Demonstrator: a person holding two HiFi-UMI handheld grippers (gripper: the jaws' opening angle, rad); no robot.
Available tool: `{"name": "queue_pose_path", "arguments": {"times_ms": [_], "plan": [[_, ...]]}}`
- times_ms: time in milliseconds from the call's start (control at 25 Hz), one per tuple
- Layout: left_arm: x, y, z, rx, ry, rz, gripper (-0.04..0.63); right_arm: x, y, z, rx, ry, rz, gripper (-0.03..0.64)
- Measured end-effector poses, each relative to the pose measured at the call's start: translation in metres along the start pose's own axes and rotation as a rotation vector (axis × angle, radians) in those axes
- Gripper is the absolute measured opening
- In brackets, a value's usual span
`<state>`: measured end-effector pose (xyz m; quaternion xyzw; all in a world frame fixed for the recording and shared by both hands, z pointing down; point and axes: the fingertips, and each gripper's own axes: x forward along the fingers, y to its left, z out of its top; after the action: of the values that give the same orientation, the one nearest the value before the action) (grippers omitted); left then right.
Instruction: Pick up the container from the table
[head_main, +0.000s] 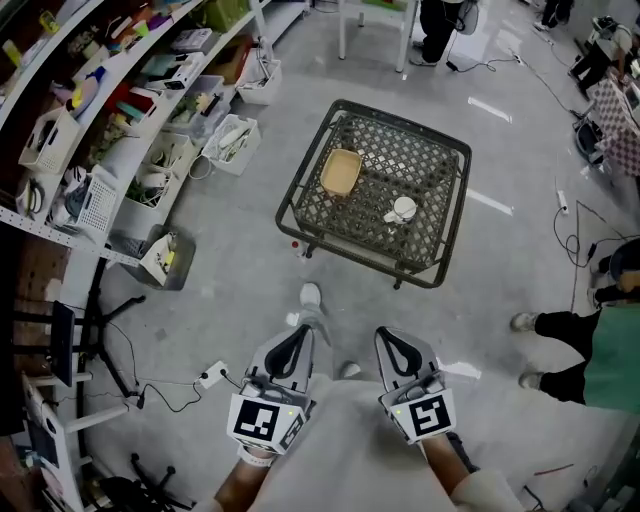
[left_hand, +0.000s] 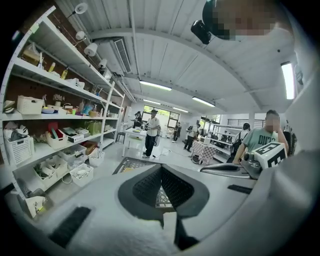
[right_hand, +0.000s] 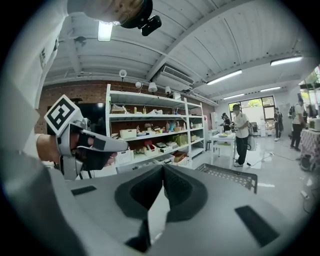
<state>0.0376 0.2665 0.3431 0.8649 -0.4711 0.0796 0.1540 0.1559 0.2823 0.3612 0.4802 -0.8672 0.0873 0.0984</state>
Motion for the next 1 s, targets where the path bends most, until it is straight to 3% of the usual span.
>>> {"name": "queue_pose_path", "arguments": {"times_ms": [600, 1000], "plan": [[0.151, 0.154, 0.091, -0.017, 0.005, -0.112, 0.023, 0.210, -0.077, 0.066, 0.001, 0.039, -0.068, 0.017], [0.205, 0.209, 0.105, -0.009, 0.048, -0.125, 0.023, 0.281, -0.119, 0.071, -0.001, 0.073, -0.114, 0.018]]}}
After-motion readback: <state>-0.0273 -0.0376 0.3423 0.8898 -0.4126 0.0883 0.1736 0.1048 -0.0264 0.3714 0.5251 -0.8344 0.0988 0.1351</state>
